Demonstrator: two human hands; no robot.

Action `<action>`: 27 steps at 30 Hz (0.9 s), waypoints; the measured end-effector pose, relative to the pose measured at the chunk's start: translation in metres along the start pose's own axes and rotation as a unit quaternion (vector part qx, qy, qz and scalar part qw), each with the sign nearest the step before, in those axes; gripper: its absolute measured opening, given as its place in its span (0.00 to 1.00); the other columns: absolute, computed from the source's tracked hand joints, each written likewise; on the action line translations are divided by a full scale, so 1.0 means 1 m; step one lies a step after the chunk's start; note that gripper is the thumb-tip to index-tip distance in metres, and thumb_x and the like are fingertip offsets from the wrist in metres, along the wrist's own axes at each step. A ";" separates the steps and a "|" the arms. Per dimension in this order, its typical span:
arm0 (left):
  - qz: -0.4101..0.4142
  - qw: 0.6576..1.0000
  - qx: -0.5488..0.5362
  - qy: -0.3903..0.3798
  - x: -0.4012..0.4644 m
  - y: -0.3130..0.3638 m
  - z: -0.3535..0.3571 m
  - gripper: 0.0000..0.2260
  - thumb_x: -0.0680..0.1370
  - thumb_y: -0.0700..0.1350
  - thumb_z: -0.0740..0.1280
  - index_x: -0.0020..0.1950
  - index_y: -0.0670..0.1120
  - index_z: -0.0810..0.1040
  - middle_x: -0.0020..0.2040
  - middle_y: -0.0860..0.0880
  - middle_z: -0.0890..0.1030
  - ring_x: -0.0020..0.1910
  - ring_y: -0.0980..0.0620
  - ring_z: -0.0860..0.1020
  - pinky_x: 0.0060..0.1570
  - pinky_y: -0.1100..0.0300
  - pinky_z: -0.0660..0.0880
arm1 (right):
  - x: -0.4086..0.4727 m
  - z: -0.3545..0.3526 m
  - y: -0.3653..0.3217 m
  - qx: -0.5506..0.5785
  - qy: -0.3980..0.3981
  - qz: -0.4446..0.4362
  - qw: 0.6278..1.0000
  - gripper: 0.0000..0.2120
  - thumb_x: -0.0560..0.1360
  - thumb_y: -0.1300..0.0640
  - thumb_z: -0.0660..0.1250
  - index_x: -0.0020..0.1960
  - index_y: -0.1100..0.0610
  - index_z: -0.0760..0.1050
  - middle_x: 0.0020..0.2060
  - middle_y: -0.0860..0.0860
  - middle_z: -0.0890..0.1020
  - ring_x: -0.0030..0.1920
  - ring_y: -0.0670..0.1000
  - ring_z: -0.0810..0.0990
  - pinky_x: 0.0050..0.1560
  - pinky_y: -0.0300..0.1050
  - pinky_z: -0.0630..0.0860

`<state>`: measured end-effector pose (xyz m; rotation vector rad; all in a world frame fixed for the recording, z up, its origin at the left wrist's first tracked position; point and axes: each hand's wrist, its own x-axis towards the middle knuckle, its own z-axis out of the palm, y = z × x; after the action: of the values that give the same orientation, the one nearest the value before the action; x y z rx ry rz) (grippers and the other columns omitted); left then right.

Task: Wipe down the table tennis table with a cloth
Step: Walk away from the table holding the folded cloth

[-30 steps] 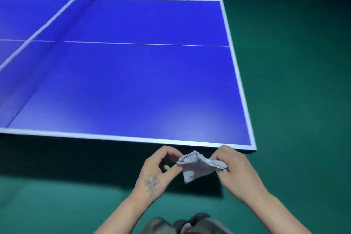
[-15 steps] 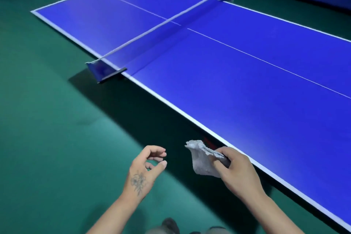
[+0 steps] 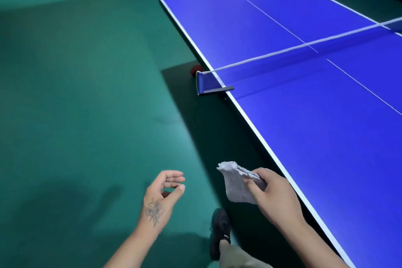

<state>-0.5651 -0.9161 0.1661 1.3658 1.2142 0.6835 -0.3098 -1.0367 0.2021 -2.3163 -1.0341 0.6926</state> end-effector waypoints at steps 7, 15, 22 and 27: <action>-0.026 0.996 0.012 0.081 0.085 0.023 -0.012 0.13 0.76 0.43 0.76 0.52 0.62 0.83 0.54 0.55 0.88 0.54 0.57 0.83 0.57 0.56 0.75 | 0.135 0.010 -0.053 -0.010 -0.063 -0.070 0.995 0.09 0.80 0.43 0.67 0.43 0.45 0.77 0.38 0.42 0.80 0.36 0.45 0.78 0.36 0.48 0.76; -0.046 0.983 -0.003 0.180 0.166 0.042 -0.049 0.10 0.76 0.43 0.76 0.56 0.52 0.84 0.53 0.57 0.87 0.55 0.58 0.84 0.55 0.60 0.74 | 0.259 0.037 -0.142 -0.032 -0.113 -0.141 0.983 0.12 0.80 0.42 0.68 0.43 0.48 0.77 0.35 0.44 0.79 0.34 0.47 0.77 0.34 0.47 0.73; -0.049 0.973 -0.031 0.224 0.283 0.035 -0.117 0.12 0.72 0.48 0.73 0.55 0.51 0.84 0.53 0.56 0.88 0.52 0.58 0.84 0.52 0.65 0.76 | 0.365 0.105 -0.239 -0.062 -0.131 -0.188 0.971 0.11 0.79 0.42 0.68 0.42 0.47 0.77 0.35 0.43 0.79 0.34 0.46 0.77 0.33 0.47 0.72; -0.041 0.980 -0.033 0.193 0.396 0.032 -0.184 0.13 0.72 0.47 0.74 0.55 0.50 0.83 0.52 0.56 0.87 0.51 0.56 0.84 0.51 0.68 0.76 | 0.440 0.152 -0.316 -0.088 -0.102 -0.207 0.969 0.06 0.79 0.45 0.70 0.44 0.42 0.79 0.39 0.39 0.80 0.46 0.44 0.76 0.40 0.48 0.75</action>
<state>-0.6057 -0.4809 0.1377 1.1519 1.5301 0.9499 -0.3139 -0.4744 0.1812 -2.0957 -1.6725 0.7001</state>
